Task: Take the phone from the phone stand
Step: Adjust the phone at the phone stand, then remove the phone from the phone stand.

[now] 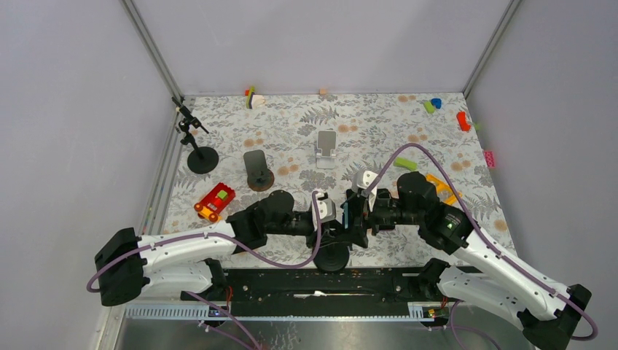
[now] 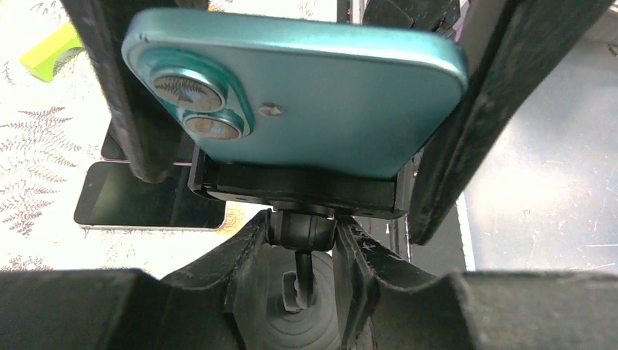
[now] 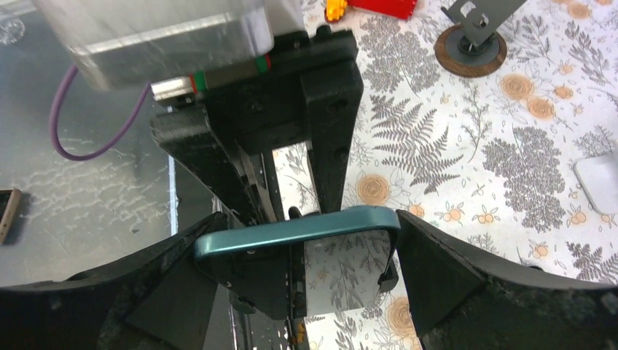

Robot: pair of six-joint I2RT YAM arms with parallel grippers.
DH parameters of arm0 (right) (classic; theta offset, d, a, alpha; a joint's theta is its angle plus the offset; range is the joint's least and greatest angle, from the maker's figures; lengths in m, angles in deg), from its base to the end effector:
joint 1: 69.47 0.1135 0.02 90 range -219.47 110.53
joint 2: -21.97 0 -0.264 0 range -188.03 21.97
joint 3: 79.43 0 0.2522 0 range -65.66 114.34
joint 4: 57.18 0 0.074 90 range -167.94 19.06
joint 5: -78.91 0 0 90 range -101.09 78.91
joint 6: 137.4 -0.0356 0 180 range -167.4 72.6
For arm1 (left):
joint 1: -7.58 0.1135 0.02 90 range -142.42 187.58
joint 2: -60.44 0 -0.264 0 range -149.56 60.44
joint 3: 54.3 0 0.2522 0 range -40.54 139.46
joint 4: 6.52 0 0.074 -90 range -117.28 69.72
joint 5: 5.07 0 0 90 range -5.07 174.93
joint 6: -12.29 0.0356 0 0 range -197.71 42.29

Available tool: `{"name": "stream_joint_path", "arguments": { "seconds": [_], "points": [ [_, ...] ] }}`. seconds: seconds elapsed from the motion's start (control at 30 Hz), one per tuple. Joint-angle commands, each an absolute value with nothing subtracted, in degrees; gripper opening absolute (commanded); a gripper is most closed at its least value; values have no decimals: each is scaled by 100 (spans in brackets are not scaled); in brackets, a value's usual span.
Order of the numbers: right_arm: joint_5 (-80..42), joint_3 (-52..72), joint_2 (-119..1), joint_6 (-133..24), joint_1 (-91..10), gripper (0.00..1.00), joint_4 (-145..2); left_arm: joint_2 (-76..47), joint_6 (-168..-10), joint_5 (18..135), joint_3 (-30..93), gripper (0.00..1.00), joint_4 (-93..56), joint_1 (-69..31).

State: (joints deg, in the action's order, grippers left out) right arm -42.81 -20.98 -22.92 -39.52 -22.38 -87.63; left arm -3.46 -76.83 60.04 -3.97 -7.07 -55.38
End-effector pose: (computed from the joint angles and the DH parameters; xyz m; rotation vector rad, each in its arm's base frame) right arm 0.1074 0.1431 0.3287 -1.2299 1.4984 0.9796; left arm 0.1013 -0.2314 0.2655 1.2985 1.4583 -1.1374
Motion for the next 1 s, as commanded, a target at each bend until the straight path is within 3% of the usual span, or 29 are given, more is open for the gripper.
{"name": "stream_joint_path", "arguments": {
  "seconds": [0.0,0.1,0.53,0.97],
  "points": [
    [-4416,-2007,-2174,-4278,-2209,92,-8174,-216,-7606,5866,-362,0,98,-5537],
    [-4532,-2013,-2109,-4255,-2208,96,-8149,-206,-7609,5864,-393,0,114,-5529],
    [-4876,-2235,-1941,-3921,-2205,95,-8365,-28,-7443,5415,-504,0,108,-5412],
    [-4625,-2319,-2193,-3915,-2209,87,-8174,-133,-7484,5323,-472,0,128,-5403]
  ]
}}
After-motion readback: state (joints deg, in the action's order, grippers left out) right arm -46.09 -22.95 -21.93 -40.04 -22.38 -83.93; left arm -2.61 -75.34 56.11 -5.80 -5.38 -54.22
